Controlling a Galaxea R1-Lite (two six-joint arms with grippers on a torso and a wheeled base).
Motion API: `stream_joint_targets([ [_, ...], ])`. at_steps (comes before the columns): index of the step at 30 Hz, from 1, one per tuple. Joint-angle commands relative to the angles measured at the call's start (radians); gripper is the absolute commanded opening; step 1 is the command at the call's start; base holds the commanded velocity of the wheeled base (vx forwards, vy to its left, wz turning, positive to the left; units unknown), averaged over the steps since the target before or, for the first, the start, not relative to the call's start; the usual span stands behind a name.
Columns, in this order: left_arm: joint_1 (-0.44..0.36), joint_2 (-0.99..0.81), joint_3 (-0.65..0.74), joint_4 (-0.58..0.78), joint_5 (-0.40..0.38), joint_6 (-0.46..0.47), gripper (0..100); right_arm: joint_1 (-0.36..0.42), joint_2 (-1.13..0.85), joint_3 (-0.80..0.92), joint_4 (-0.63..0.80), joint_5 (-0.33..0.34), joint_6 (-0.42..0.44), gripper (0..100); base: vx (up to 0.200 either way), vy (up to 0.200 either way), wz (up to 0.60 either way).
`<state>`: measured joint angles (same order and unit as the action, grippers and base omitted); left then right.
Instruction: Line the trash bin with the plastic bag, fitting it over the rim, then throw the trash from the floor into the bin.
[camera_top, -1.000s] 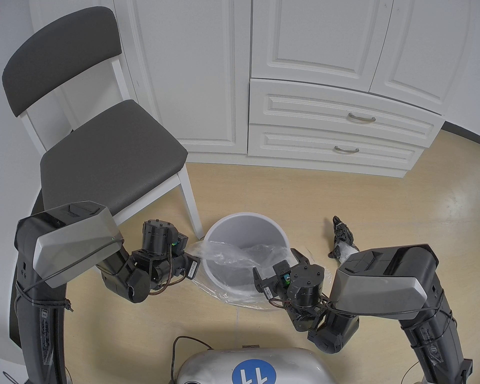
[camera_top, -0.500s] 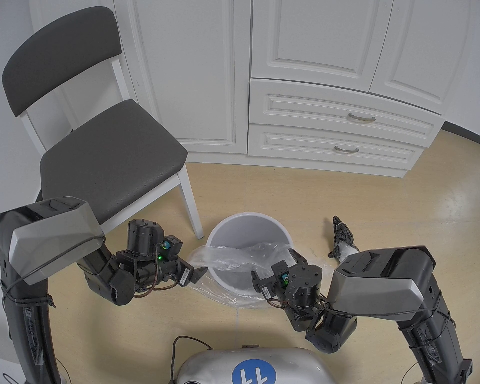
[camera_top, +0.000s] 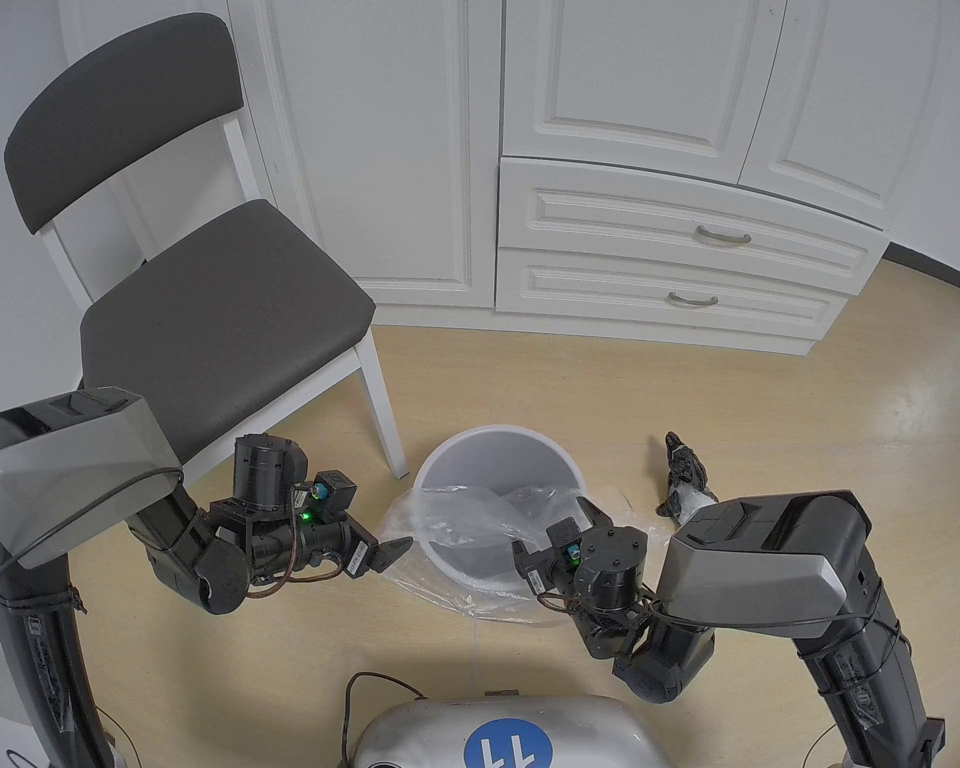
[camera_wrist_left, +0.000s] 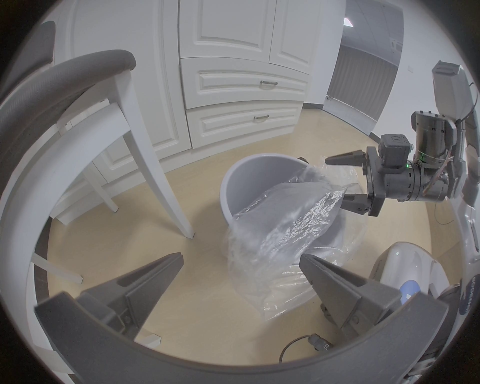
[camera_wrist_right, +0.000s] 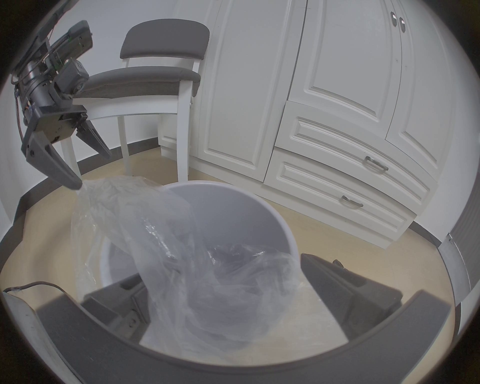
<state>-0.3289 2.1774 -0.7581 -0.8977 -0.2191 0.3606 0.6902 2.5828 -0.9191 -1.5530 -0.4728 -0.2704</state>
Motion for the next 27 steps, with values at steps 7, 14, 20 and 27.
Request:
stream_joint_targets([
  [7,-0.013,-0.011,0.026,-0.101,0.003,-0.005,100,-0.008,0.017,-0.066,-0.018,0.017,0.030,0,0.000,0.000,0.00],
  [14,-0.024,-0.011,0.026,-0.170,0.011,-0.009,100,-0.021,0.017,-0.291,0.117,0.066,0.031,0,0.000,0.000,0.00],
  [20,-0.030,-0.021,0.031,-0.216,0.014,-0.011,100,-0.057,0.096,-0.612,0.341,0.072,0.031,0,0.000,0.000,0.00],
  [27,-0.042,-0.048,0.051,-0.225,0.014,-0.011,100,-0.093,0.272,-1.017,0.525,0.075,0.033,0,0.000,0.000,0.00],
])
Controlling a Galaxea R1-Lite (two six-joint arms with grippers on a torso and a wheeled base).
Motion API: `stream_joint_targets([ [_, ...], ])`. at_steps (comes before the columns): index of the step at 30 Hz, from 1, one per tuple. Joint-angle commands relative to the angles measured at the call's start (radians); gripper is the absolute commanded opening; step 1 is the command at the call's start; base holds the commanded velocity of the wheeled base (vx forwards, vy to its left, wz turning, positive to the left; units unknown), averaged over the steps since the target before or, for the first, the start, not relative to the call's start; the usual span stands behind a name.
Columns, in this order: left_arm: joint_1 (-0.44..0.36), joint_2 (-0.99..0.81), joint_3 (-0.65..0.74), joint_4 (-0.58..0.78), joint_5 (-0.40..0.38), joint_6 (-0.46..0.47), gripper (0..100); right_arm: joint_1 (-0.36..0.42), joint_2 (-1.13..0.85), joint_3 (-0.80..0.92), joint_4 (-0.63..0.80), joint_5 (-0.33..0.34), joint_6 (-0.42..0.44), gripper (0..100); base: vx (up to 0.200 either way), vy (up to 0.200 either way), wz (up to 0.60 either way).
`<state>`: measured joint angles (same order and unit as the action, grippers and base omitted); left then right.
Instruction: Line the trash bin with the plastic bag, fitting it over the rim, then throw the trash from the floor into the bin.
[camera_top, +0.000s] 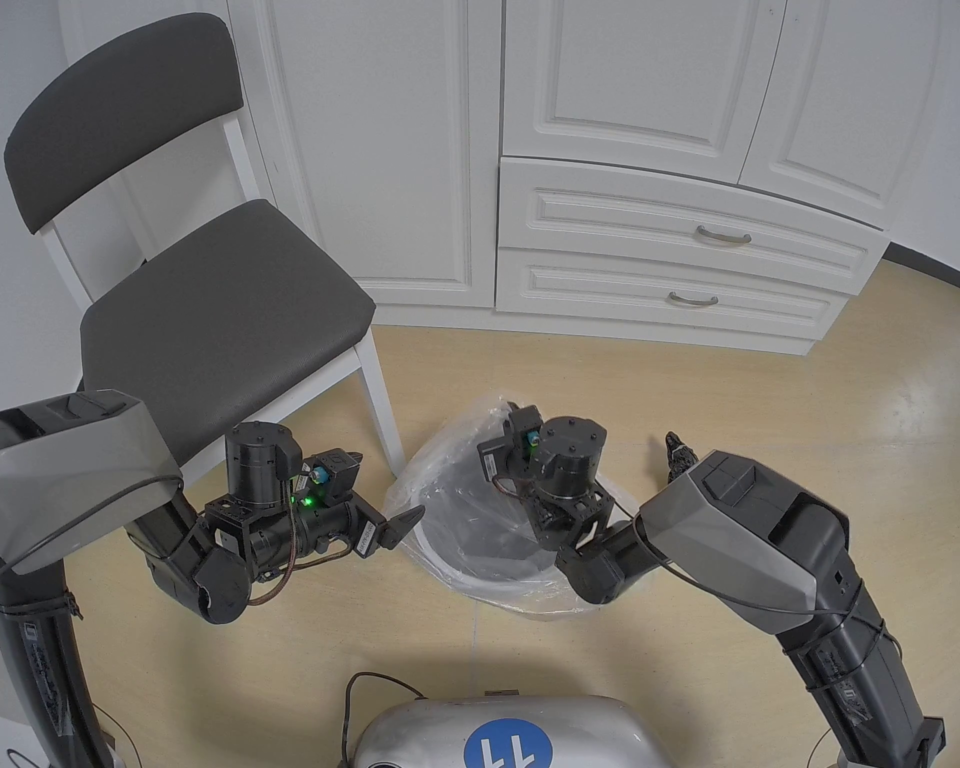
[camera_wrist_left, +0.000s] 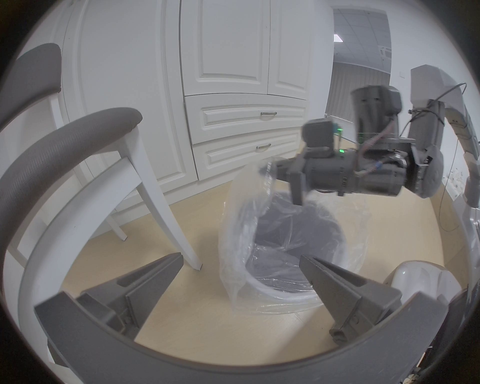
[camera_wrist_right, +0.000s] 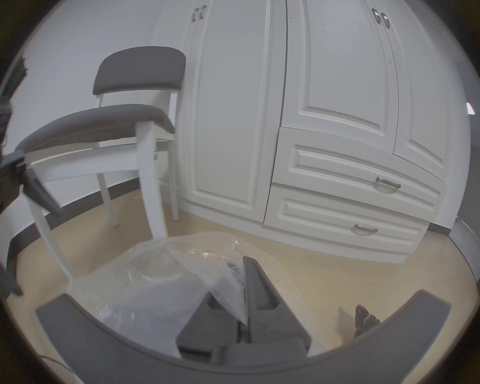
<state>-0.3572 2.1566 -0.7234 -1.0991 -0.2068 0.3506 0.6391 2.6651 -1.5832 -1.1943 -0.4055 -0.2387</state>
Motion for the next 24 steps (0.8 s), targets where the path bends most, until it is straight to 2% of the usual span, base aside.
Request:
stream_joint_targets([
  [1,-0.014,-0.027,0.016,-0.024,0.001,0.001,100,-0.045,0.203,-0.380,0.171,0.008,0.001,0,0.000,0.000,0.00],
  [6,-0.016,-0.024,0.016,-0.024,0.001,0.001,100,-0.056,0.259,-0.417,0.176,0.011,0.002,0,0.000,0.000,0.00],
  [11,-0.019,-0.020,0.015,-0.024,0.001,0.001,100,-0.056,0.265,-0.417,0.087,0.039,0.032,0,0.000,0.000,0.00],
  [18,-0.023,-0.015,0.012,-0.027,0.035,0.002,100,-0.039,0.223,-0.417,-0.068,0.031,0.030,0,0.000,0.000,0.00],
  [19,-0.025,-0.015,0.012,-0.027,0.037,0.002,100,-0.038,0.223,-0.417,-0.073,0.031,0.030,100,0.000,0.000,0.00],
  [24,-0.032,-0.004,0.012,-0.027,0.037,0.002,100,-0.018,0.202,-0.417,-0.068,0.028,0.027,100,0.000,0.000,0.00],
])
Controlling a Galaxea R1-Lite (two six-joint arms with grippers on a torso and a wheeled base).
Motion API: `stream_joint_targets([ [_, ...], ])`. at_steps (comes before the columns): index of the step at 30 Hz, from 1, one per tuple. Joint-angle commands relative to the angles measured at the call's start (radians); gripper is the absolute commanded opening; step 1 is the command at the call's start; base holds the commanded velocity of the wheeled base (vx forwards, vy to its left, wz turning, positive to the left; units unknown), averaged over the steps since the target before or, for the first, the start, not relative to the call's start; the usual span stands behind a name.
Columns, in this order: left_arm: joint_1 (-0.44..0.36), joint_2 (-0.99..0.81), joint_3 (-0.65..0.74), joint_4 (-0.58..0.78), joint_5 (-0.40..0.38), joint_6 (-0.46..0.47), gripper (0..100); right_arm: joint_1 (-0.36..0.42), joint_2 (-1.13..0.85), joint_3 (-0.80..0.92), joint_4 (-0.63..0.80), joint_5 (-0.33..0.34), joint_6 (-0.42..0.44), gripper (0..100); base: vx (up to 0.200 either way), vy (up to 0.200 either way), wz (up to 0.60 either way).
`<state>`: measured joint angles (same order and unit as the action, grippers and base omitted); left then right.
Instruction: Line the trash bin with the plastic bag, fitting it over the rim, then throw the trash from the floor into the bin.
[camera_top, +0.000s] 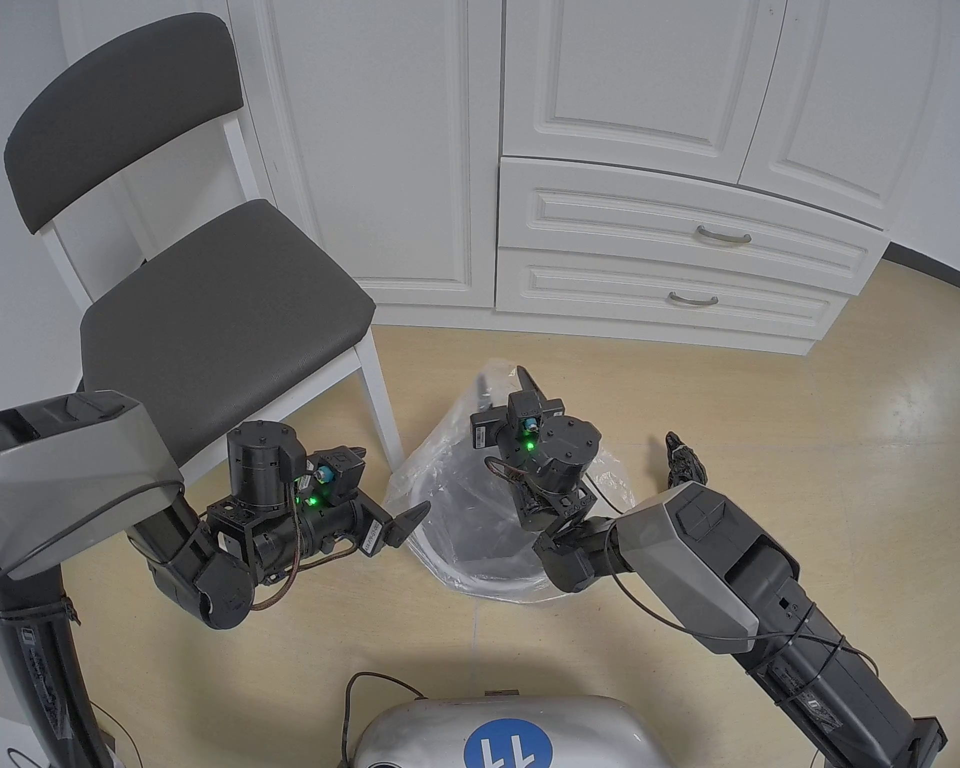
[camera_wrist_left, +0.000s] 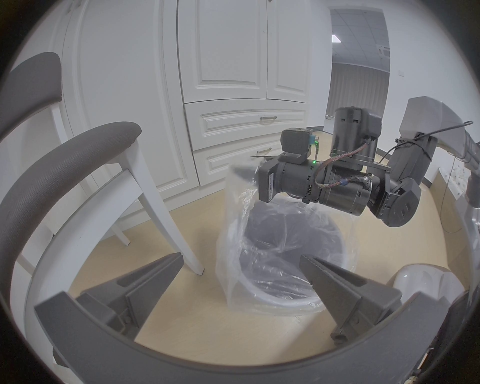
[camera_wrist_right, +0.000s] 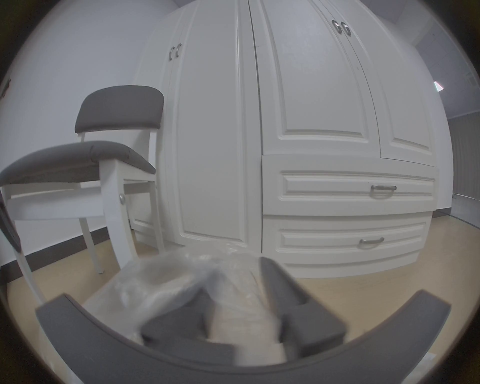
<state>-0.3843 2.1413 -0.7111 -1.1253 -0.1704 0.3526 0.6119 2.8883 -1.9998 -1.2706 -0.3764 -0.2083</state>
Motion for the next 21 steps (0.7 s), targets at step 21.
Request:
stream_joint_targets([
  [21,-0.031,0.144,-0.107,-0.060,0.127,-0.046,100,-0.020,-0.799,1.142,0.197,0.120,0.079,100,0.000,0.000,0.00],
])
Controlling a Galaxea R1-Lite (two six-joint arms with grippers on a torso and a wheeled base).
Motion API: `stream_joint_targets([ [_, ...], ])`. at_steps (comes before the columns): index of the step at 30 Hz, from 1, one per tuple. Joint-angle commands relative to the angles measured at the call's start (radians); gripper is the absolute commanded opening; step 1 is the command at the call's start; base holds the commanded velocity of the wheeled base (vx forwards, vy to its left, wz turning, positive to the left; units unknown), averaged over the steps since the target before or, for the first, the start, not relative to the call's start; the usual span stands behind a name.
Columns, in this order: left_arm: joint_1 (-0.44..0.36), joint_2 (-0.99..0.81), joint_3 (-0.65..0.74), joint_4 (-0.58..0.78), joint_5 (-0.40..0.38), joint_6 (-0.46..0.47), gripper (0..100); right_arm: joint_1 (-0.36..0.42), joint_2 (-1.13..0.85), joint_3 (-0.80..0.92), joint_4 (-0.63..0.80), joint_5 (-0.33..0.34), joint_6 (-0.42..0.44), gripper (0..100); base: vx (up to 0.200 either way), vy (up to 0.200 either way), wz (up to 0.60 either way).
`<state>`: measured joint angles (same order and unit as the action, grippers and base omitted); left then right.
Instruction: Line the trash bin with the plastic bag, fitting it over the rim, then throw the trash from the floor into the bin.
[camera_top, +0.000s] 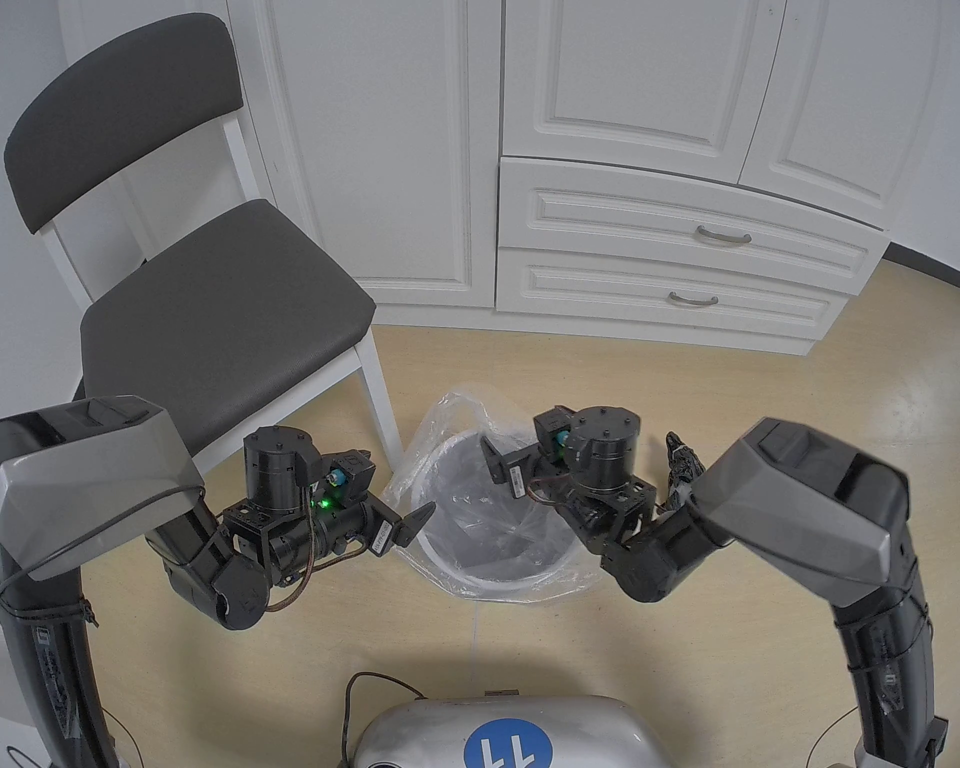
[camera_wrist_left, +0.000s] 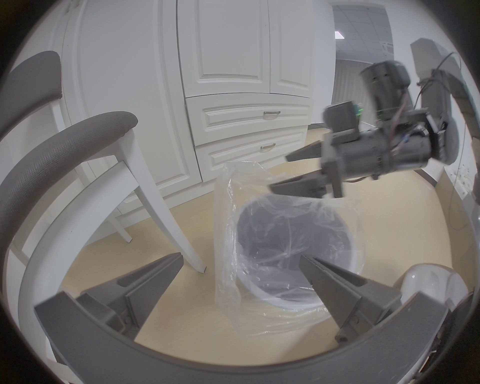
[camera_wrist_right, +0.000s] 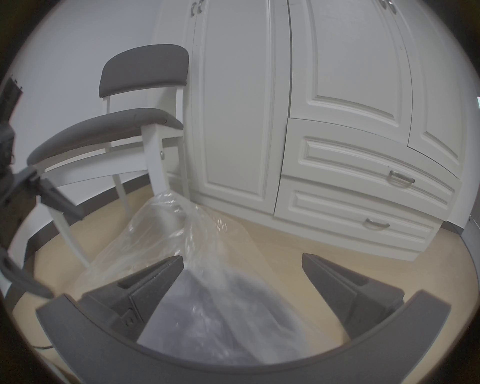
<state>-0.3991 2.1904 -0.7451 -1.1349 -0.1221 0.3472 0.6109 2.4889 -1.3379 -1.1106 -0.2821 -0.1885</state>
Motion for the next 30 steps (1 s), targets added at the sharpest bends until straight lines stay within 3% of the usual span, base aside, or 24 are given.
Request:
stream_joint_targets([
  [1,-0.023,0.106,-0.086,-0.055,0.093,-0.057,100,-0.019,-0.409,0.517,0.012,0.021,0.098,100,0.000,0.000,0.00],
  [5,-0.030,0.115,-0.126,-0.049,0.134,-0.088,100,-0.048,-0.369,0.565,-0.077,0.011,0.190,100,0.000,0.000,0.00],
  [12,-0.030,0.135,-0.165,-0.042,0.173,-0.103,100,-0.074,-0.291,0.565,-0.049,0.009,0.139,100,0.000,0.000,0.00],
  [20,-0.030,0.183,-0.211,-0.042,0.193,-0.103,100,-0.069,-0.159,0.493,-0.054,0.004,0.144,100,0.000,0.000,0.00],
  [25,-0.018,0.255,-0.284,-0.039,0.217,-0.105,100,-0.074,-0.018,0.333,-0.083,-0.068,0.170,100,0.000,0.000,0.00],
  [30,0.000,0.279,-0.333,-0.022,0.234,-0.109,100,-0.080,0.016,0.276,-0.110,-0.088,0.175,100,0.000,0.000,0.00],
])
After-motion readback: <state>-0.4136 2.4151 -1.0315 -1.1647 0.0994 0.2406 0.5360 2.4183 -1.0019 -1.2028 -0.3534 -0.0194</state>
